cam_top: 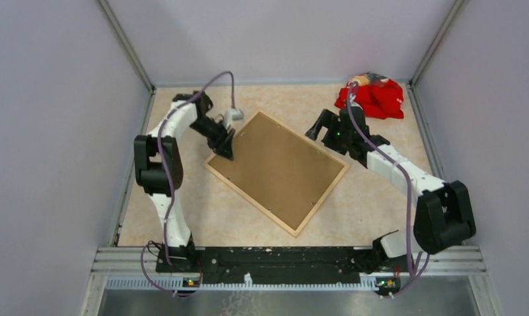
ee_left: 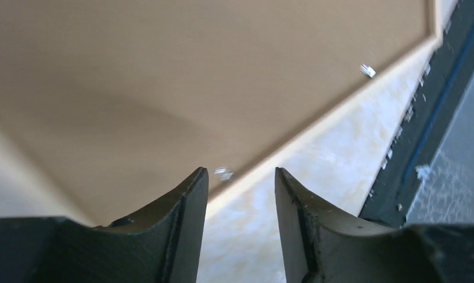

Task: Put the photo into the frame
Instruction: Adjust the photo frame at the center of the board.

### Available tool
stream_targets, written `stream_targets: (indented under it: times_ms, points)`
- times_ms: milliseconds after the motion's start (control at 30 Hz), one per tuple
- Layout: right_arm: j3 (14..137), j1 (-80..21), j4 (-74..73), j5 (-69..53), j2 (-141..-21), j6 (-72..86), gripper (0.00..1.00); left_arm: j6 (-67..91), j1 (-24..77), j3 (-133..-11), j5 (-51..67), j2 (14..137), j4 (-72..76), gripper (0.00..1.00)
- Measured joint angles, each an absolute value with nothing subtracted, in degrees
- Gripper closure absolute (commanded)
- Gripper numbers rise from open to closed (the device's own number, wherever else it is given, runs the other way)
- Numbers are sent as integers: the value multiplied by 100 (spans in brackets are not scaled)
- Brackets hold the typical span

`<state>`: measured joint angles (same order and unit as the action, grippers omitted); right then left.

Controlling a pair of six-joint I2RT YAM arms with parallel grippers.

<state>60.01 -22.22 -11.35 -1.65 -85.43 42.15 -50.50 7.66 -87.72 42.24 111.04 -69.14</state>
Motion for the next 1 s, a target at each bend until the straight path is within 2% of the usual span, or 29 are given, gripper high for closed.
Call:
stream_targets:
  times_ms: [67, 167, 300, 400, 467, 533, 800, 1000]
  points:
    - [5461, -2244, -1190, -128, -7913, 4270, 1, -4803, 397, -9830, 4257, 11675, -6971, 57]
    - [4683, -2276, -1251, -130, -7196, 4401, 1, -4263, -209, -11177, 4235, 12584, -6563, 56]
    - [3675, -2276, -1347, -165, -6635, 4678, 1, -3645, -808, -11467, 4150, 13225, -6005, 57]
    - [3173, -2276, -1380, -189, -6519, 4869, 1, -3472, -869, -11459, 4265, 13537, -6018, 65]
    - [2954, -2276, -1367, -224, -6464, 4974, 1, -3433, -784, -11351, 4407, 13646, -6025, 72]
    - [2869, -2272, -1308, -287, -6469, 5037, 1, -3430, -707, -11093, 4578, 13607, -6020, 74]
    - [3140, -1887, -904, -491, -7279, 4934, 1, -3691, -718, -9351, 4862, 12748, -5559, 77]
    - [3732, -1551, -1142, -224, -7745, 4486, 1, -4086, -701, -7915, 4864, 11981, -5529, 75]
